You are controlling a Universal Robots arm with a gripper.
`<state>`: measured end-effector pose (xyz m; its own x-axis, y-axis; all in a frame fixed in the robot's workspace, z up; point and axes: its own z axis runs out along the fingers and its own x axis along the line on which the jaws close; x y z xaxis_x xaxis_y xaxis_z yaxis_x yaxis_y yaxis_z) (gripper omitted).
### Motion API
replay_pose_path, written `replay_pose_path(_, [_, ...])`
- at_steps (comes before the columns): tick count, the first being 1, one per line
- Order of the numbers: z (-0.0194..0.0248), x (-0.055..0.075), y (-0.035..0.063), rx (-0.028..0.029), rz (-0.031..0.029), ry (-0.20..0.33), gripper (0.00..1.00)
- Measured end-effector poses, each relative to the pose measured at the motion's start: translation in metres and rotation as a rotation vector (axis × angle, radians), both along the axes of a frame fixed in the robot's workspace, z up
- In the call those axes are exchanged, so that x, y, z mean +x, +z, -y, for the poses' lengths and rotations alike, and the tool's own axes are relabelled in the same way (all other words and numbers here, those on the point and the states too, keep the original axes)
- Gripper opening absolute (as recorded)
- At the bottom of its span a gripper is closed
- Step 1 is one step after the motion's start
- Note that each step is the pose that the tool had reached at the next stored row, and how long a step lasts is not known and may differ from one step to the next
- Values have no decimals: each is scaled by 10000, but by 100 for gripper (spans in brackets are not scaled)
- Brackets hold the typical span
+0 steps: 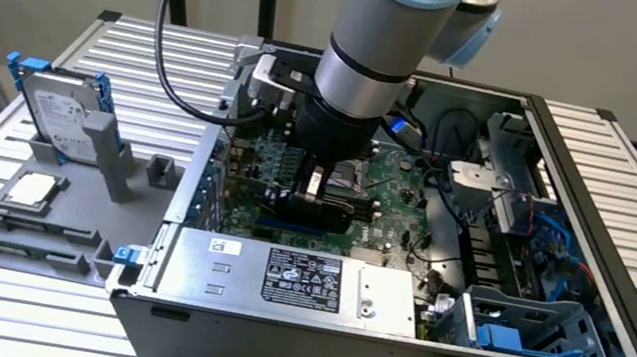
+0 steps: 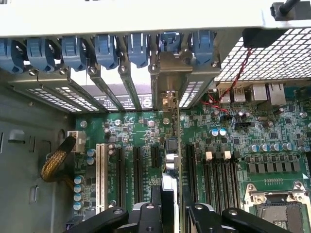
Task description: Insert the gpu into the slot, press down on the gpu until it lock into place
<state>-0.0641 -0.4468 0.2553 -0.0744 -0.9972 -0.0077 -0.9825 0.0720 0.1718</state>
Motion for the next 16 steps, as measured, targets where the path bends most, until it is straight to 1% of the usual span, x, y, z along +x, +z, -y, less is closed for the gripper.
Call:
replay_pose_path(9, [-16,-4,-30,-2,0,131,26])
replay_pose_path(12, [-30,-11,-33,2,1,166,26])
replay_pose_path(16, [-32,-13,-45,1,1,203,26])
